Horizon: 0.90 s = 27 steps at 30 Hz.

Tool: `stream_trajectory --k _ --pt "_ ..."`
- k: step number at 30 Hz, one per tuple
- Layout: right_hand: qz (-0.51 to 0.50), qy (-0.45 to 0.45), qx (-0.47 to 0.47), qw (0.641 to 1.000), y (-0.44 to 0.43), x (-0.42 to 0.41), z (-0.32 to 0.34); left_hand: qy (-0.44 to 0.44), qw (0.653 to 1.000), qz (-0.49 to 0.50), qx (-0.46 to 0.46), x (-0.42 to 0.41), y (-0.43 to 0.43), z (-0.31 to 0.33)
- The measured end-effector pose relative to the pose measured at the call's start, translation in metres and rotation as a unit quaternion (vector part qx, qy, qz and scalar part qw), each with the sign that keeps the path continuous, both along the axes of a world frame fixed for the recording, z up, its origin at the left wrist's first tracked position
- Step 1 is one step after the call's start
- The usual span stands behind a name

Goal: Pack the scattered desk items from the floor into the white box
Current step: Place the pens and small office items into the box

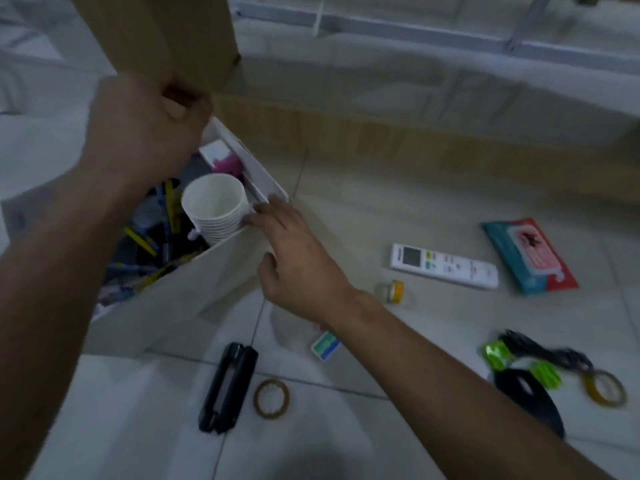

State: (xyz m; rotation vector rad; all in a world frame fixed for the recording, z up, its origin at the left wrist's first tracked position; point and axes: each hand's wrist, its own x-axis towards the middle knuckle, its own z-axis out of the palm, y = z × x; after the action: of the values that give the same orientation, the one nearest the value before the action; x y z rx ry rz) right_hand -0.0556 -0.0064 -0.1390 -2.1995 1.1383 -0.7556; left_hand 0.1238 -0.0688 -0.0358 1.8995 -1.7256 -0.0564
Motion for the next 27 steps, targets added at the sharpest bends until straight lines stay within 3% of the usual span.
stream_trajectory --k 3,7,10,13,16,23,27 --pt "0.016 -0.025 0.009 1.000 0.004 -0.015 0.000 0.165 0.980 -0.036 -0.103 -0.060 0.078 -0.011" --pt "-0.007 -0.051 0.034 0.998 0.035 -0.038 -0.003 0.304 0.950 -0.072 -0.019 -0.105 0.153 -0.069" --pt "-0.034 -0.024 0.088 0.995 0.085 -0.059 -0.014 0.361 0.928 -0.068 0.057 -0.122 0.189 -0.098" --pt "-0.072 0.000 0.199 0.977 0.135 -0.087 -0.038 0.360 0.916 -0.113 0.136 -0.137 0.221 -0.121" --pt "-0.095 0.064 0.226 0.967 0.167 -0.111 -0.056 0.306 0.924 -0.137 0.185 -0.146 0.241 -0.141" --pt "-0.134 0.159 0.109 0.972 0.151 -0.125 -0.059 0.153 0.964 -0.109 0.189 -0.145 0.242 -0.174" --pt "-0.075 0.242 0.059 0.966 0.113 -0.113 -0.056 0.155 0.970 -0.077 0.170 -0.137 0.243 -0.178"
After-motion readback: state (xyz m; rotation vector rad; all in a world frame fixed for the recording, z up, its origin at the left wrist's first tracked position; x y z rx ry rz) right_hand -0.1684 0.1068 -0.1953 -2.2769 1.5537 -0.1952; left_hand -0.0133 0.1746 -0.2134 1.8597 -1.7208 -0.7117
